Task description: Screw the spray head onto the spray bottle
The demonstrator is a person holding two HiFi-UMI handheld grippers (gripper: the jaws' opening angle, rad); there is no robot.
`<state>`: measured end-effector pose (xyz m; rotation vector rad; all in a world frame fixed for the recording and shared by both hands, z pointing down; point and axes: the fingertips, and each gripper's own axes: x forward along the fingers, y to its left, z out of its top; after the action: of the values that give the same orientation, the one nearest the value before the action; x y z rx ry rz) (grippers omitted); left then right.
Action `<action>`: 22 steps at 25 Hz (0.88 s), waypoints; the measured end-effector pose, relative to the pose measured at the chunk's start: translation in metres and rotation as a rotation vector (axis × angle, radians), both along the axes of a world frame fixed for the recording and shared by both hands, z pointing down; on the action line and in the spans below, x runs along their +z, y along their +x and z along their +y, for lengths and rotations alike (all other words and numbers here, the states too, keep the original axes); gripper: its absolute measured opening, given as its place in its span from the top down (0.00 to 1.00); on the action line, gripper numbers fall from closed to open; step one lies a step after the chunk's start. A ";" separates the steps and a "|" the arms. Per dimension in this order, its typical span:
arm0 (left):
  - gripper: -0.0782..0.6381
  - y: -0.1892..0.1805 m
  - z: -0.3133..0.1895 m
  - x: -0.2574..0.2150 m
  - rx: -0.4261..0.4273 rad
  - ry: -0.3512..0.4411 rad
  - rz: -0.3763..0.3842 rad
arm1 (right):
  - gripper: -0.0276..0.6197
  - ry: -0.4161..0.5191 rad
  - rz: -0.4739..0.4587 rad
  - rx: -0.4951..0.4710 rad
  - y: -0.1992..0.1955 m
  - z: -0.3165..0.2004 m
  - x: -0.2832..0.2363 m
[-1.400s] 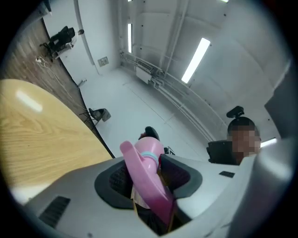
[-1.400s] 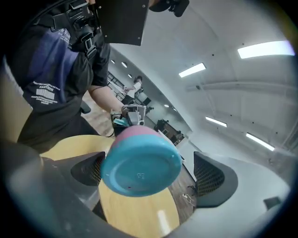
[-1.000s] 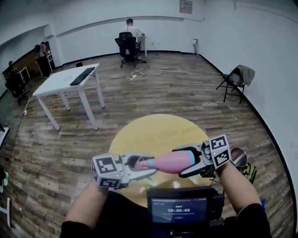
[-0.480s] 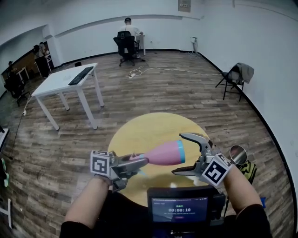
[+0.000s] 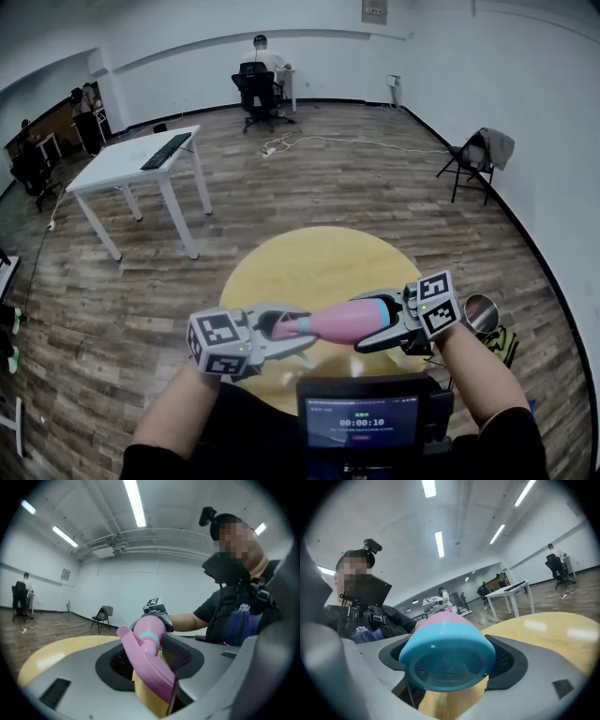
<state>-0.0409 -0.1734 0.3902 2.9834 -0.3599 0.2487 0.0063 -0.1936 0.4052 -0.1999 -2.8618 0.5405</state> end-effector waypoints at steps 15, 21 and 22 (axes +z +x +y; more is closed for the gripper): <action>0.62 -0.007 -0.013 -0.002 0.052 -0.497 0.322 | 0.22 1.091 0.186 0.087 -0.010 -0.005 -0.003; 0.62 0.003 0.000 -0.005 -0.015 0.100 -0.031 | 0.21 0.122 0.053 0.004 -0.002 -0.001 0.002; 0.62 0.004 0.001 -0.002 -0.014 0.119 -0.063 | 0.21 0.032 0.046 -0.006 -0.003 0.001 0.006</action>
<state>-0.0365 -0.1725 0.3879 3.0943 -0.4165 0.3319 0.0036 -0.1929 0.4112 -0.1875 -2.8224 0.4908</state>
